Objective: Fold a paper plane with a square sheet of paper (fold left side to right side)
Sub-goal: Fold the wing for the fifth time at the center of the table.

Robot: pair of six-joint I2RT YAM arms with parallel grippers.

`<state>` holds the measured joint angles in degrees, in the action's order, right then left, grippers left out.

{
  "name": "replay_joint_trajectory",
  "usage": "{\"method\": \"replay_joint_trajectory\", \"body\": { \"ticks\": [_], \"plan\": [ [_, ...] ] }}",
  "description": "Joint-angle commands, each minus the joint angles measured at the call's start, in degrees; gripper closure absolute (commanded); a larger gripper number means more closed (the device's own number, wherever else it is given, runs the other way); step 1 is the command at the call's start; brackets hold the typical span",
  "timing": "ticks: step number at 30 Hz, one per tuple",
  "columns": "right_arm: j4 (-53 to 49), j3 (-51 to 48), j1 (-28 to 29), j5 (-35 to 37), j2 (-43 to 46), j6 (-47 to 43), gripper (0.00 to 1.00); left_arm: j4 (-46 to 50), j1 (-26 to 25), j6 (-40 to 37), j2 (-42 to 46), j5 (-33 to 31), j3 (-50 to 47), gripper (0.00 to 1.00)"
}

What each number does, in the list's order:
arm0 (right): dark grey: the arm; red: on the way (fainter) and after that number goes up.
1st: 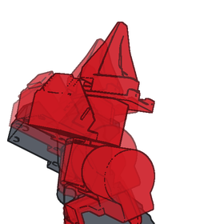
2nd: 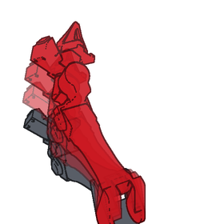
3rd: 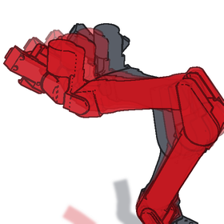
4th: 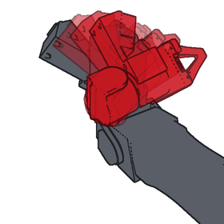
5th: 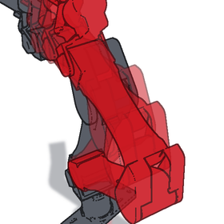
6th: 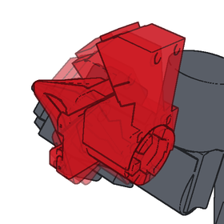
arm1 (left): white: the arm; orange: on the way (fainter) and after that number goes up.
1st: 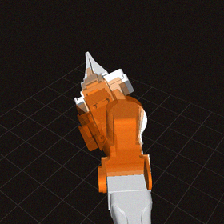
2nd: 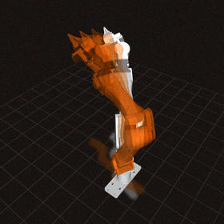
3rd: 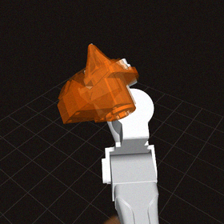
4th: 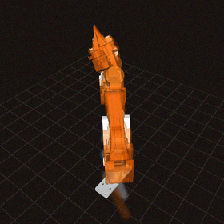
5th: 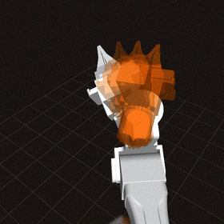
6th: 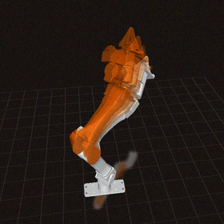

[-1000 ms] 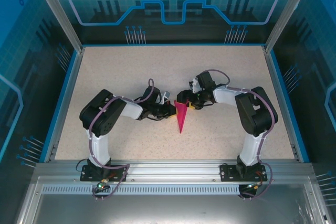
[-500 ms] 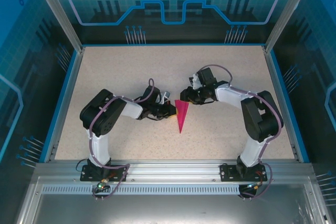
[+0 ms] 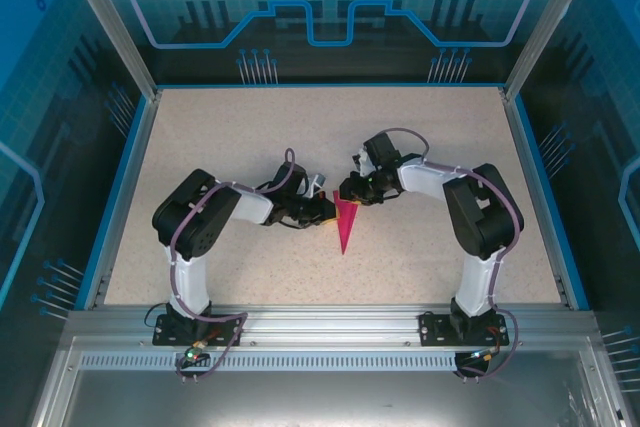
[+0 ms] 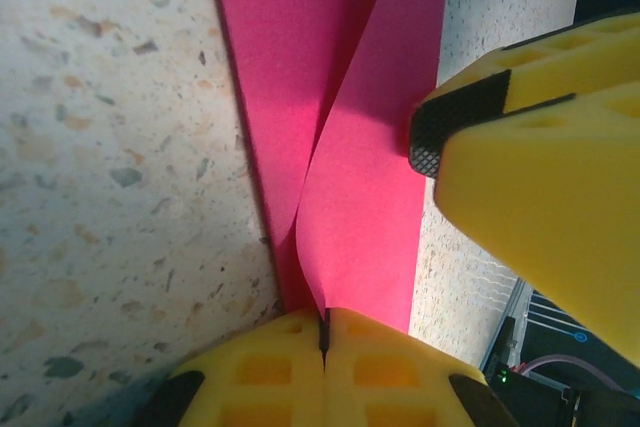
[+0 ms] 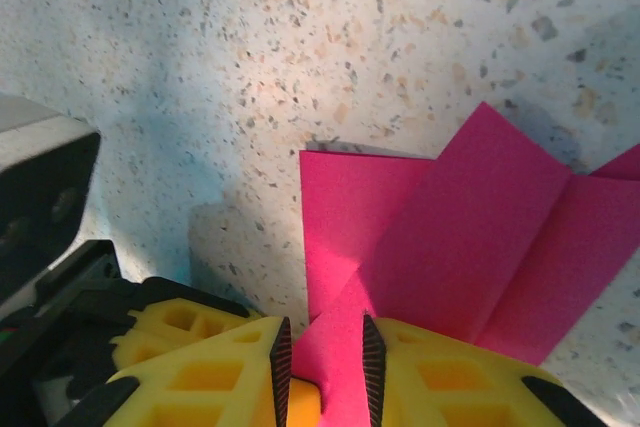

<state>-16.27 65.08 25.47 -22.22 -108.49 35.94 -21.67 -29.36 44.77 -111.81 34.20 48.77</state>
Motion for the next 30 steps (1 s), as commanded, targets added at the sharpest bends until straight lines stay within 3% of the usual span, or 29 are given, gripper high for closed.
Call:
{"method": "replay_joint_trajectory", "body": {
  "ticks": [1, 30],
  "plan": [
    [-2.8, 1.4, 0.6, 1.3, -0.8, -1.1, 0.72, 3.0, -0.1, -2.7, -3.1, -2.7, 1.3, 1.00],
    [-4.0, -1.6, 0.2, 4.4, -0.3, 0.1, 0.75, 6.9, -1.1, -3.9, -5.1, -3.1, 4.8, 1.00]
  ]
}}
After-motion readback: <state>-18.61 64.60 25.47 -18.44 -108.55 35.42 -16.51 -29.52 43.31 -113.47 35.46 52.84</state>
